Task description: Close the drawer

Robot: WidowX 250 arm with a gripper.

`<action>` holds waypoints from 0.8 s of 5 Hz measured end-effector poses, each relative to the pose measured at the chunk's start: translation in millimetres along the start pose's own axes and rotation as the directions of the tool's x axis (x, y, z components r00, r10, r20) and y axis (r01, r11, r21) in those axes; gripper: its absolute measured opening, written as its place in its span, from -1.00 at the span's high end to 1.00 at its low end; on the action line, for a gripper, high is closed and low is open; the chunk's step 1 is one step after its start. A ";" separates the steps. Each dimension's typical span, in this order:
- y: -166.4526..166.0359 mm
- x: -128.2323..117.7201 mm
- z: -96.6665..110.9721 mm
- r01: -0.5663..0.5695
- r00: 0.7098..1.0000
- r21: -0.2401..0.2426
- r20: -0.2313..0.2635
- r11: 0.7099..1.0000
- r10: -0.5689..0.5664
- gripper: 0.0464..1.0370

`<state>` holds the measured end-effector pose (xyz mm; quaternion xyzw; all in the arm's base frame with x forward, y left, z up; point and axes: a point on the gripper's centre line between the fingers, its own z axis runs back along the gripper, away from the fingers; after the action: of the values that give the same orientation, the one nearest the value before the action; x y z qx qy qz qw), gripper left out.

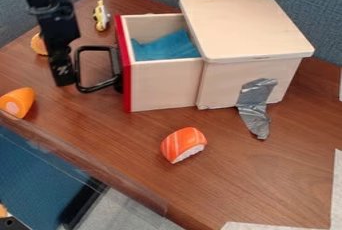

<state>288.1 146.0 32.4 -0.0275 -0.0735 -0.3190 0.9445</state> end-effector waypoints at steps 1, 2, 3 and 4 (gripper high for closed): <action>1.3 19.7 -0.3 -0.004 1.000 0.013 0.015 1.000 0.004 -0.92; 7.3 26.7 -17.5 -0.035 0.999 0.004 0.002 0.999 0.035 -0.92; 12.0 34.2 -29.7 -0.035 0.999 0.025 -0.005 0.999 0.035 -0.92; 12.4 44.4 -32.9 -0.033 0.999 0.042 0.016 0.999 0.032 -0.92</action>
<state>334.5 126.0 6.8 -0.0112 -0.0872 -0.3017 0.9494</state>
